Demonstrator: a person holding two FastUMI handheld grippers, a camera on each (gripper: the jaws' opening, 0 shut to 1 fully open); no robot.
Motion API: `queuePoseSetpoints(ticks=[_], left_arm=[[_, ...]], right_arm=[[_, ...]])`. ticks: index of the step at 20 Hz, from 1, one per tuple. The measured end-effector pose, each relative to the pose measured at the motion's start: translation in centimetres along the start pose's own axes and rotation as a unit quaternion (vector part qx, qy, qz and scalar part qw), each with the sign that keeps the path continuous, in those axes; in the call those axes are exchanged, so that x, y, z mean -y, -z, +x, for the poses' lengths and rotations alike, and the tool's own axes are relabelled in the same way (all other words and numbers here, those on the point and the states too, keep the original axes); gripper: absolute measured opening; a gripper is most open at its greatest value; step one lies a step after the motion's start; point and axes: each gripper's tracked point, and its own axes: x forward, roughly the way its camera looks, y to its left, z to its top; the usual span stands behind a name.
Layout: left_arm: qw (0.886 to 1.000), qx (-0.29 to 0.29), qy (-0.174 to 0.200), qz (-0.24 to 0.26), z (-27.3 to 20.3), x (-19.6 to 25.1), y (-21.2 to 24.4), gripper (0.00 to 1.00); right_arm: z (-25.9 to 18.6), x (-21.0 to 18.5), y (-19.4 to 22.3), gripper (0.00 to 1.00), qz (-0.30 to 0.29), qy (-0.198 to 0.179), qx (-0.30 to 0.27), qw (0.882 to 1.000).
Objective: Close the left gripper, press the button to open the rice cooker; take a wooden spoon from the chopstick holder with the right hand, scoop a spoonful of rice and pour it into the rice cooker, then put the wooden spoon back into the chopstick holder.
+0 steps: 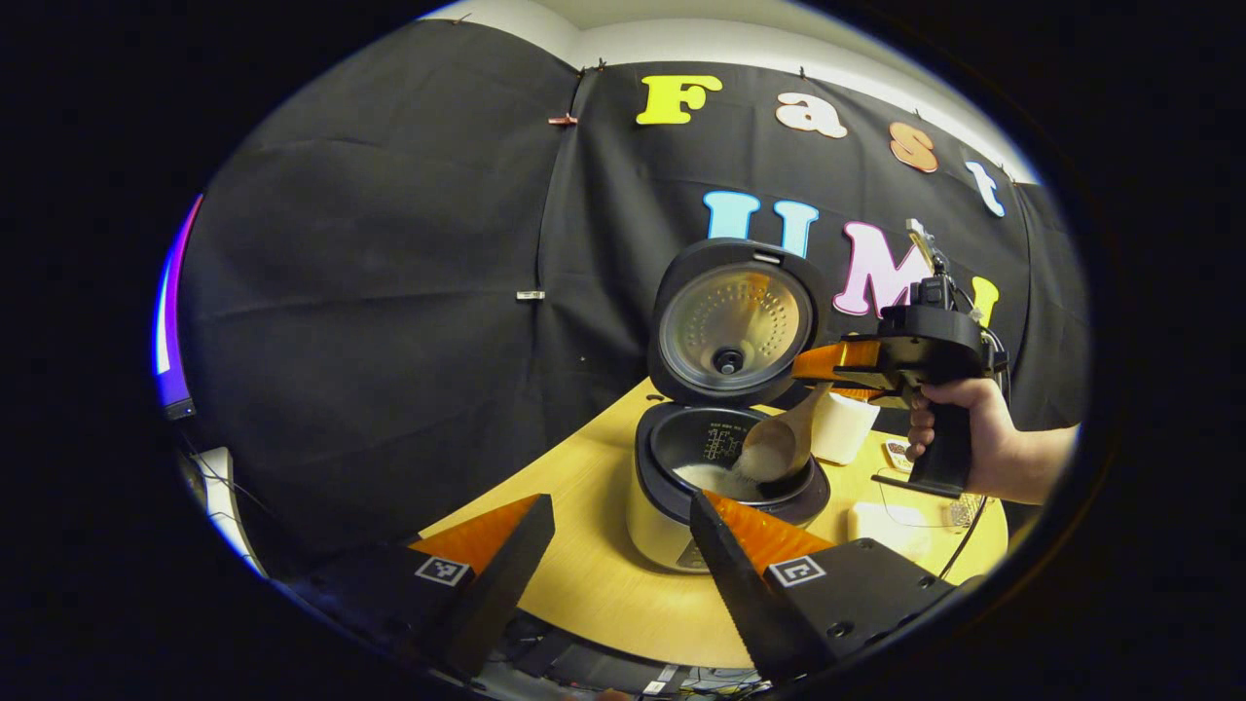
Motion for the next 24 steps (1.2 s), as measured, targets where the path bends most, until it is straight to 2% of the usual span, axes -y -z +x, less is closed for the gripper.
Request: queuePoseSetpoints(ticks=[3,4,5,6,11,12,13,14,15,16,20,24], left_arm=[[1.0,-0.001,-0.003,-0.003,0.1,-0.1,0.1,0.93],[1.0,-0.001,-0.003,-0.002,0.1,-0.1,0.0,0.96],[1.0,0.0,-0.003,-0.001,0.1,0.0,0.0,0.96],[1.0,0.0,-0.003,0.0,0.1,0.0,-0.1,0.95],[1.0,-0.002,-0.006,-0.007,0.0,-0.3,0.3,0.96],[1.0,-0.003,-0.005,-0.009,-0.1,-0.4,0.5,0.96],[1.0,-0.003,-0.005,-0.01,-0.2,-0.3,0.5,0.96],[1.0,-0.004,-0.006,-0.008,-0.3,-0.3,0.6,0.96],[1.0,-0.004,-0.007,-0.006,-0.2,-0.3,0.7,0.96],[1.0,-0.004,-0.007,-0.003,-0.3,-0.4,0.7,0.96],[1.0,-0.004,-0.004,-0.001,-0.4,-0.1,0.7,0.96],[1.0,-0.005,-0.003,-0.005,-0.4,0.1,0.9,0.96]], right_arm=[[0.2,-1.5,1.0,0.19,-0.05,-0.019,-0.009,0.999],[0.2,-2.0,1.5,0.19,-0.064,-0.028,-0.014,0.997],[0.0,-2.5,2.0,0.14,-0.075,-0.036,-0.017,0.996],[-0.1,-3.0,2.5,0.19,-0.086,-0.043,-0.022,0.995],[-0.8,-4.7,4.7,0.19,-0.131,-0.077,-0.047,0.987],[-1.0,-5.1,5.1,0.19,-0.137,-0.084,-0.051,0.986],[-1.2,-5.5,5.5,0.14,-0.143,-0.09,-0.055,0.984],[-1.4,-5.7,5.9,0.19,-0.147,-0.095,-0.059,0.983],[-1.4,-5.9,6.2,0.14,-0.148,-0.097,-0.062,0.982],[-1.5,-6.0,6.5,0.19,-0.146,-0.098,-0.065,0.982],[-2.0,-6.5,7.0,0.19,-0.148,-0.108,-0.069,0.981],[-2.6,-7.6,8.7,0.19,-0.181,-0.134,-0.091,0.97]])
